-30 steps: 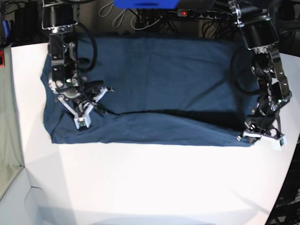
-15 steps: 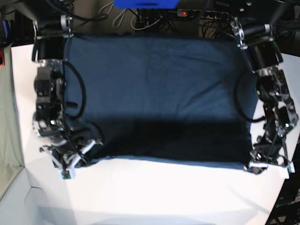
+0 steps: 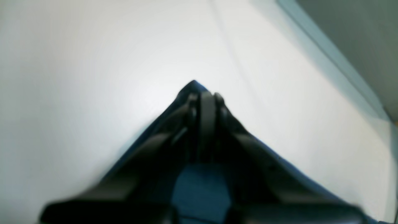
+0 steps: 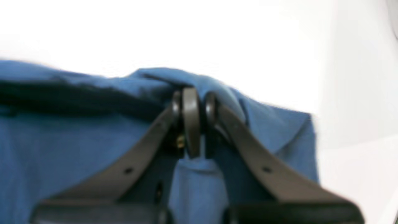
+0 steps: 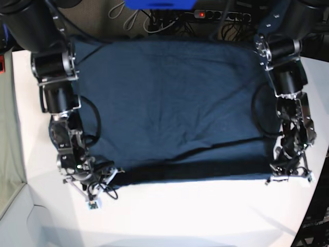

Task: Layout the t-shirt on the table in an organized manner, then fold the t-shirt properly
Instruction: 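Lift the shirt with both grippers and lay it flat again, then grasp the shirt hem corner with the right gripper and the side with the left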

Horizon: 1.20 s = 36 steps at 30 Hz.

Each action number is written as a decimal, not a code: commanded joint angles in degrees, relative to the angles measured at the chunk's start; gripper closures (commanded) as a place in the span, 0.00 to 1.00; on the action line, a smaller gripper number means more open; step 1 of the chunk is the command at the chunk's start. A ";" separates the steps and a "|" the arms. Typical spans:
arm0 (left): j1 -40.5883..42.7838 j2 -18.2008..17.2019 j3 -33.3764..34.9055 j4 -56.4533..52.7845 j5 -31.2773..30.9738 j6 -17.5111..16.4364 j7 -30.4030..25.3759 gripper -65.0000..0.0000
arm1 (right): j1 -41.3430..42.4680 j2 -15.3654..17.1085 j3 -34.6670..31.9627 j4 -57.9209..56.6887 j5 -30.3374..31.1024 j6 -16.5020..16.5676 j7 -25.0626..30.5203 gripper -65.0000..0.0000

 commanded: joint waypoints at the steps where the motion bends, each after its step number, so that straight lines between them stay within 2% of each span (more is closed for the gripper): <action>1: -2.59 -0.74 0.05 0.40 -0.54 -0.47 -2.02 1.00 | 3.46 0.06 -0.93 -0.43 0.35 0.13 2.46 1.00; 7: -4.35 -0.83 0.05 -2.15 -0.54 -0.47 -2.46 1.00 | 8.12 1.12 -11.92 -8.26 0.35 0.13 7.48 1.00; 10: -5.49 -2.59 3.40 -2.42 -0.54 -0.47 -2.29 0.89 | 8.38 1.47 -16.76 -8.26 0.35 0.13 9.06 1.00; 12: -6.20 -4.08 8.14 -2.42 -0.54 -0.47 -2.81 0.76 | 8.91 2.26 -18.34 -8.26 0.35 0.13 9.32 0.92; 14: -7.69 -5.22 11.92 -2.42 -0.54 -0.47 -2.81 0.63 | 9.35 2.53 -20.45 -8.26 0.35 0.13 9.32 0.80; 17: -9.10 -5.66 13.68 -3.56 -0.54 -0.38 -2.81 0.48 | 9.53 2.79 -22.38 -8.26 0.35 0.13 9.32 0.60; 20: -10.94 -5.75 13.33 -5.67 -0.54 -0.47 -2.81 0.43 | 10.67 2.97 -22.30 -8.26 0.44 0.04 8.71 0.43; 23: -10.24 -6.37 13.33 -3.91 -1.16 -0.47 -1.76 0.44 | 10.32 3.76 -18.69 -6.85 0.62 0.04 5.98 0.34; 28: -0.83 -6.10 12.54 8.04 -1.07 -0.29 3.16 0.44 | 3.29 4.64 -6.74 3.08 0.44 0.04 -0.17 0.33; 32: 8.48 -5.93 12.45 19.91 -1.16 -0.12 7.30 0.44 | -3.84 5.34 -5.33 12.58 0.44 0.04 -0.88 0.35; 36: 17.36 -4.52 12.80 28.18 -1.07 -0.38 9.76 0.44 | -6.30 5.34 -5.59 13.11 0.44 0.04 -0.44 0.38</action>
